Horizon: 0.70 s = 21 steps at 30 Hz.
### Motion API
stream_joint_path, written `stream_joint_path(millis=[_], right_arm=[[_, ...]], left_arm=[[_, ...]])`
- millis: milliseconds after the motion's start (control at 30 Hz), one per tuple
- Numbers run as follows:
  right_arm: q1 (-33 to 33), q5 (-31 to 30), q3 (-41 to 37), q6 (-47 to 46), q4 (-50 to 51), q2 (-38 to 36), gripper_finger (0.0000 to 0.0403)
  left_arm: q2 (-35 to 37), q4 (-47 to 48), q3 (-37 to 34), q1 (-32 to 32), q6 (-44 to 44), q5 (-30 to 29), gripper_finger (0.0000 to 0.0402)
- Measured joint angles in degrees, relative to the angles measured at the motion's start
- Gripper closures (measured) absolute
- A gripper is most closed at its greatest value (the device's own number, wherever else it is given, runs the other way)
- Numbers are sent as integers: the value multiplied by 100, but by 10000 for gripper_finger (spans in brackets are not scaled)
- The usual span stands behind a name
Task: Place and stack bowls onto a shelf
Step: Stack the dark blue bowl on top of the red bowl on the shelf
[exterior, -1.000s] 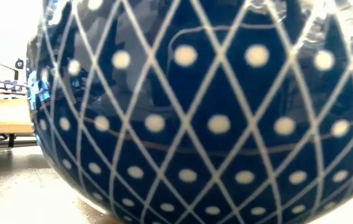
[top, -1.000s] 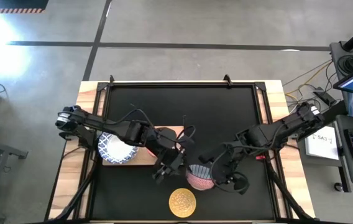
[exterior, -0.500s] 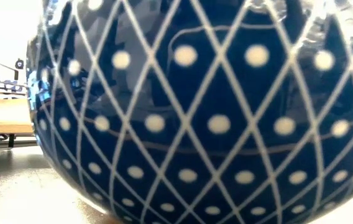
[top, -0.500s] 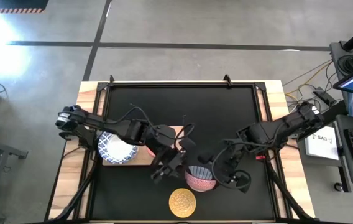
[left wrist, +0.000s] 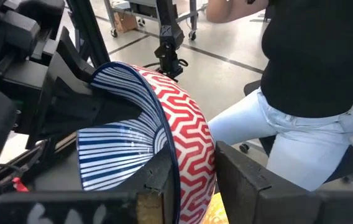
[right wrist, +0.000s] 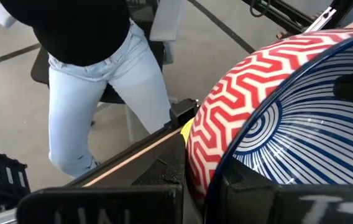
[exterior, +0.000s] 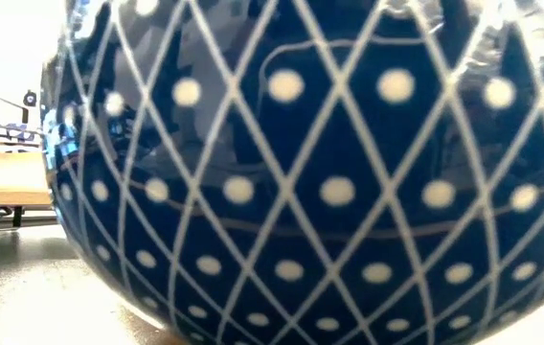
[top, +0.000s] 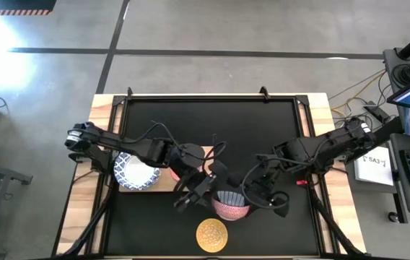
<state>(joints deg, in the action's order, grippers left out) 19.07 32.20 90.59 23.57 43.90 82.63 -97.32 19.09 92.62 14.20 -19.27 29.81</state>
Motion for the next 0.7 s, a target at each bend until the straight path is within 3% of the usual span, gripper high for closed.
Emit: stream_joint_path(millis=[233,567,700], right_arm=[[-2,-4,0,154,-29,9,382],[-14,-452,7,-253,-362,-17,280],[-48,-704,7,-242,-361,-18,250]], left_arm=[[-20,10,-7,0,89,109,353],[-14,31,-13,-2,92,238,364],[-4,22,-13,-12,96,25,370]])
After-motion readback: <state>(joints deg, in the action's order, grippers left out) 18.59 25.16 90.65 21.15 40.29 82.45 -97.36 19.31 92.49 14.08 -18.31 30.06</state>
